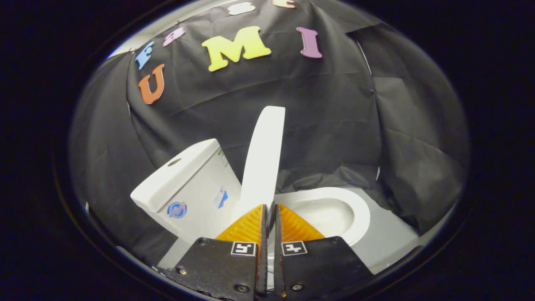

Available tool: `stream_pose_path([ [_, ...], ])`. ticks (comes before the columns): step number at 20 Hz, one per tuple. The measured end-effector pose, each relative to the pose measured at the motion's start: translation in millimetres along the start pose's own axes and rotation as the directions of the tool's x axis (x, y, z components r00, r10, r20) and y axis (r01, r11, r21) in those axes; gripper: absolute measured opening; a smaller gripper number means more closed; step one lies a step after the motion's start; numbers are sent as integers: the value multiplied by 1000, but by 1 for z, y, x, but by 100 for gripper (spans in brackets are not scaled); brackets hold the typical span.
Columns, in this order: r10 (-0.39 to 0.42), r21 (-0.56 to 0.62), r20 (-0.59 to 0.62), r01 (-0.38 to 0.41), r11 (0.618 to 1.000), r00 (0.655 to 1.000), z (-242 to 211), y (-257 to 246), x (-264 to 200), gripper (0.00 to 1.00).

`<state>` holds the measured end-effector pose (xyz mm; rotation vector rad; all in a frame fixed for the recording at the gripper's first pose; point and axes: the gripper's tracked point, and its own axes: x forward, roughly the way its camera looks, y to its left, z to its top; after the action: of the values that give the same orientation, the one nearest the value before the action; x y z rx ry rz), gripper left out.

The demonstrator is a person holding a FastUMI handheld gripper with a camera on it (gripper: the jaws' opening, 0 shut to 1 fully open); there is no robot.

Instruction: Open the toilet lid.

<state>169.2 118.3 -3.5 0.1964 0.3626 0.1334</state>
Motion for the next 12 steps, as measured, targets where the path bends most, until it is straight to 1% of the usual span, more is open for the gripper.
stream_pose_path([
  [4,-25,-69,10,26,997,1000,0,12,1,9],
  [12,-37,-170,29,41,985,999,1,40,3,10],
])
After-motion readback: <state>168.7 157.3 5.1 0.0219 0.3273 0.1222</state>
